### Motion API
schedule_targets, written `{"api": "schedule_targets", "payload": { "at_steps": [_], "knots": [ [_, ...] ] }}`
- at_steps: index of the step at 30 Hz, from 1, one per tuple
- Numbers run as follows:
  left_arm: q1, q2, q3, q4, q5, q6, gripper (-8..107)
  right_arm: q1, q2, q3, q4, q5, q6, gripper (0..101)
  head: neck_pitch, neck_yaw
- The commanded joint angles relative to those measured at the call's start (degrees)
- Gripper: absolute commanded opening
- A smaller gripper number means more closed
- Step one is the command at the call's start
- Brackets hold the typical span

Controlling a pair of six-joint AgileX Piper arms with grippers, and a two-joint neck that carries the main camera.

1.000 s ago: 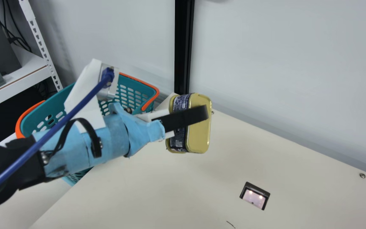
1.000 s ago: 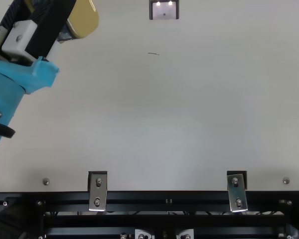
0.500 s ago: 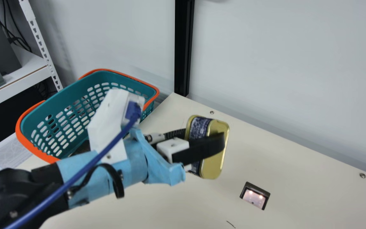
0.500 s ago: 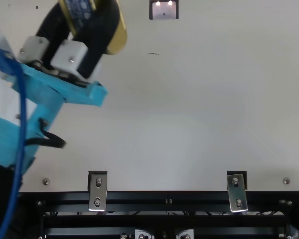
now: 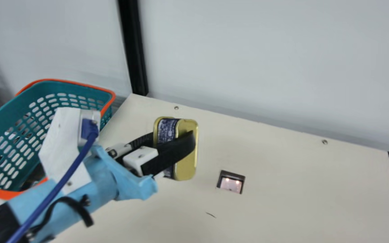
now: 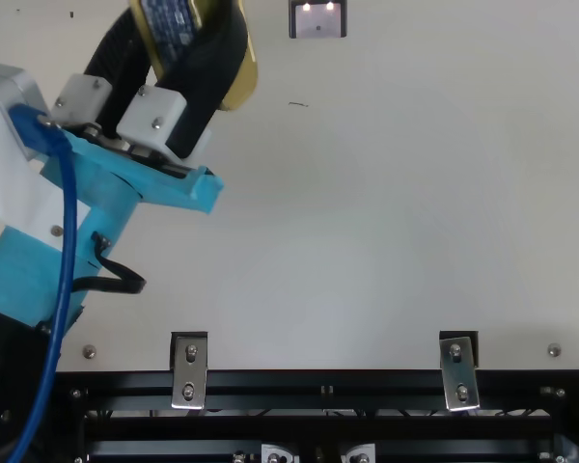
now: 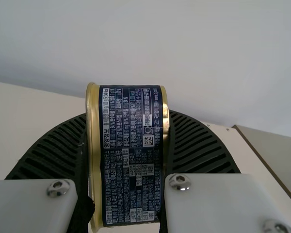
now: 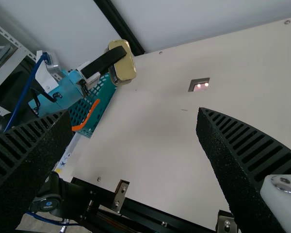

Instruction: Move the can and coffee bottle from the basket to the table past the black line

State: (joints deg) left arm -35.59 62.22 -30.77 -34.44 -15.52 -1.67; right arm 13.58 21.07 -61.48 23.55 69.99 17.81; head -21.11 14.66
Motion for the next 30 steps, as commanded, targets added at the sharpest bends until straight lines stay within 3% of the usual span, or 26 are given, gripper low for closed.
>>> {"api": "schedule_targets", "payload": {
  "at_steps": [1, 10, 30],
  "knots": [
    [0.0, 0.0, 0.0, 0.0, 0.0, 0.0, 10, 0.0, 0.0, 0.0, 0.0, 0.0, 0.0, 101, 0.3, -2.5],
    [0.0, 0.0, 0.0, 0.0, -0.1, 0.0, 10, 0.0, 0.0, 0.0, 0.0, 0.0, 0.0, 101, 4.5, -8.8],
    [-0.6, 1.2, 0.0, 0.9, -1.5, -0.4, 10, 0.0, 0.0, 0.0, 0.0, 0.0, 0.0, 101, 4.5, -8.8]
  ]
}}
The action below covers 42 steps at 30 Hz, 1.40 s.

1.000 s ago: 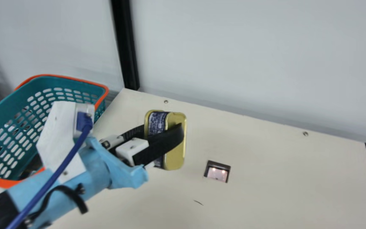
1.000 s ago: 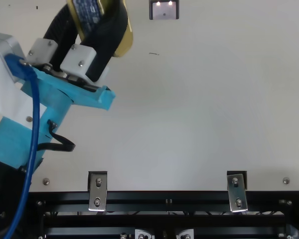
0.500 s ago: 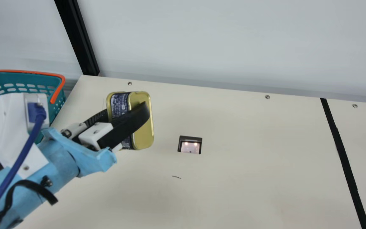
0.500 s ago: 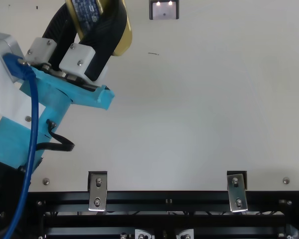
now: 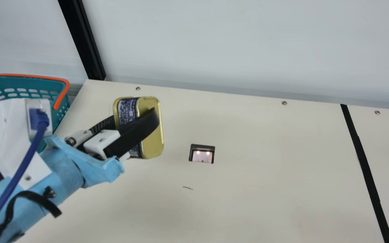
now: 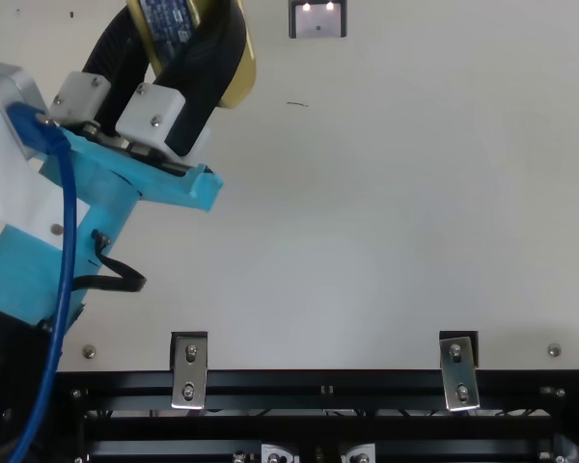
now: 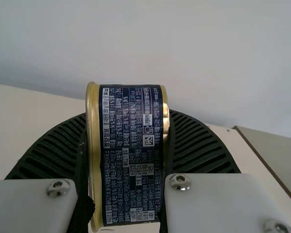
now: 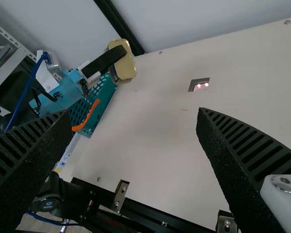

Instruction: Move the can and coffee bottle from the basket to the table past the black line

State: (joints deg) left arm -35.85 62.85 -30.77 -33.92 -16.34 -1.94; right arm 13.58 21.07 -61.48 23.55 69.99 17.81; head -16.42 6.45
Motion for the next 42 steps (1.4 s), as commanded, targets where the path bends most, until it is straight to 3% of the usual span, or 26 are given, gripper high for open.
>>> {"api": "schedule_targets", "payload": {
  "at_steps": [1, 10, 19, 31, 42],
  "knots": [
    [-0.6, 1.3, 0.2, 1.0, -1.8, -0.3, 10, 0.0, 0.0, 0.0, 0.0, 0.0, 0.0, 101, -0.2, -0.6],
    [-3.2, 11.2, 0.2, 8.9, -12.8, -4.7, 10, 0.0, 0.0, 0.0, 0.0, 0.0, 0.0, 101, -0.2, -0.6],
    [-2.6, 23.4, -3.1, 19.9, -21.2, -12.1, 10, 0.0, 0.0, 0.0, 0.0, 0.0, 0.0, 101, -0.2, -0.6],
    [1.7, 36.3, -9.7, 33.7, -25.5, -21.1, 10, 0.0, 0.0, 0.0, 0.0, 0.0, 0.0, 101, -0.2, -0.6],
    [4.6, 44.8, -16.6, 39.7, -26.8, -23.7, 10, 0.0, 0.0, 0.0, 0.0, 0.0, 0.0, 101, -0.2, -0.6]
  ]
}}
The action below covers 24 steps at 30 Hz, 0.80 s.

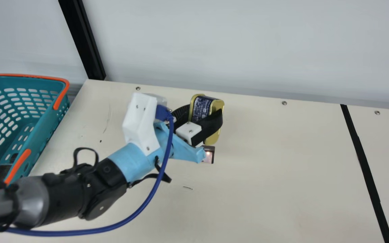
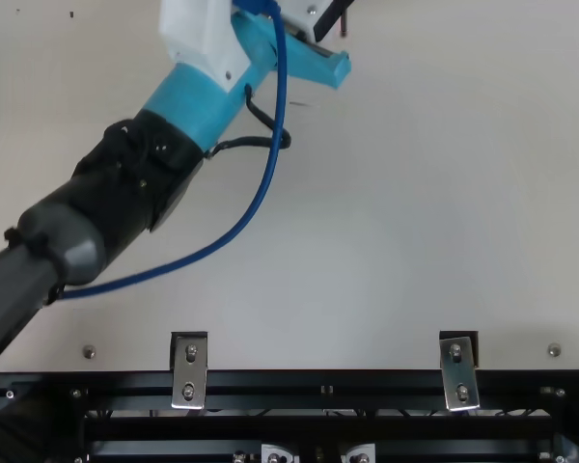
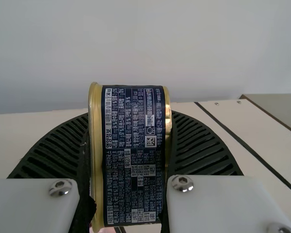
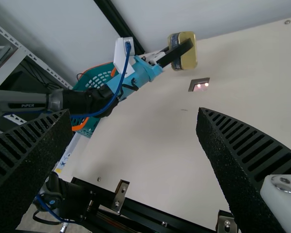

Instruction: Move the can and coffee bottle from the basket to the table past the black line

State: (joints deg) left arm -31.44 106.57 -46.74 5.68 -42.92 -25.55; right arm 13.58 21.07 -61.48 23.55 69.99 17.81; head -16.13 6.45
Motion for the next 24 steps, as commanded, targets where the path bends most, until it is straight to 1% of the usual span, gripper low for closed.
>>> {"api": "schedule_targets", "payload": {
  "at_steps": [1, 7, 11, 17, 24],
  "knots": [
    [0.4, 1.9, -1.3, 0.2, -0.4, 0.0, 10, 0.0, 0.0, 0.0, 0.0, 0.0, 0.0, 101, -0.5, -0.6],
    [0.7, 5.5, -4.0, 0.4, -1.4, 0.4, 10, 0.0, 0.0, 0.0, 0.0, 0.0, 0.0, 101, -0.5, -0.6],
    [0.7, 6.6, -5.0, 0.7, -1.8, 0.7, 10, 0.0, 0.0, 0.0, 0.0, 0.0, 0.0, 101, -0.5, -0.6],
    [1.4, 7.1, -5.2, 0.8, -3.1, 1.4, 10, 0.0, 0.0, 0.0, 0.0, 0.0, 0.0, 101, -0.5, -0.6],
    [2.1, 7.5, -4.4, -1.5, -7.6, 2.6, 10, 0.0, 0.0, 0.0, 0.0, 0.0, 0.0, 101, -0.5, -0.6]
  ]
}}
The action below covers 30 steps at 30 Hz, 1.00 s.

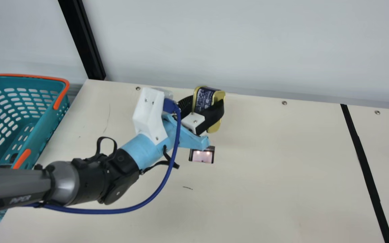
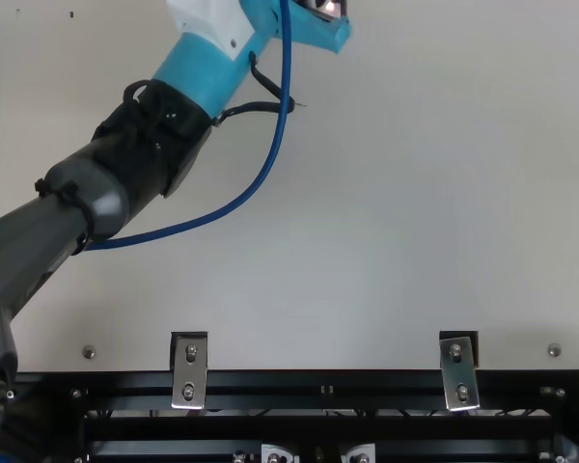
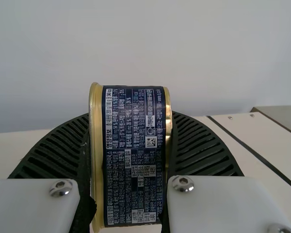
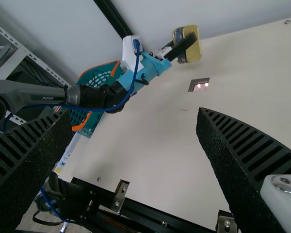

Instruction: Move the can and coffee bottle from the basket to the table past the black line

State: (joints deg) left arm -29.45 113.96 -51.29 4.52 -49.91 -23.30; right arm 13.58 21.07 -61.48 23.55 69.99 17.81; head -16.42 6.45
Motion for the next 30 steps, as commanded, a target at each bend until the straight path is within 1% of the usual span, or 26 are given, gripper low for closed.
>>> {"api": "schedule_targets", "payload": {
  "at_steps": [1, 5, 8, 14, 15, 18, 21, 30],
  "knots": [
    [0.1, 0.2, 0.3, -0.7, -0.9, 0.6, 10, 0.0, 0.0, 0.0, 0.0, 0.0, 0.0, 101, -0.2, -0.6],
    [0.0, -1.2, 1.2, -1.2, -0.7, 1.8, 10, 0.0, 0.0, 0.0, 0.0, 0.0, 0.0, 101, -0.2, -0.6],
    [0.0, -4.2, 1.9, -0.5, 2.2, 2.9, 10, 0.0, 0.0, 0.0, 0.0, 0.0, 0.0, 101, -0.2, -0.6],
    [0.9, -13.9, 1.9, 1.5, 18.1, 5.5, 10, 0.0, 0.0, 0.0, 0.0, 0.0, 0.0, 101, -0.2, -0.6],
    [0.8, -10.1, 2.0, 1.0, 10.1, 4.6, 10, 0.0, 0.0, 0.0, 0.0, 0.0, 0.0, 101, -0.2, -0.6],
    [0.9, -13.4, 1.9, 1.3, 15.4, 5.5, 10, 0.0, 0.0, 0.0, 0.0, 0.0, 0.0, 101, -0.2, -0.6],
    [0.9, -13.9, 1.9, 1.5, 18.1, 5.5, 10, 0.0, 0.0, 0.0, 0.0, 0.0, 0.0, 101, -0.2, -0.6],
    [0.9, -13.9, 1.9, 1.5, 18.4, 5.5, 10, 0.0, 0.0, 0.0, 0.0, 0.0, 0.0, 101, -0.2, -0.6]
  ]
}}
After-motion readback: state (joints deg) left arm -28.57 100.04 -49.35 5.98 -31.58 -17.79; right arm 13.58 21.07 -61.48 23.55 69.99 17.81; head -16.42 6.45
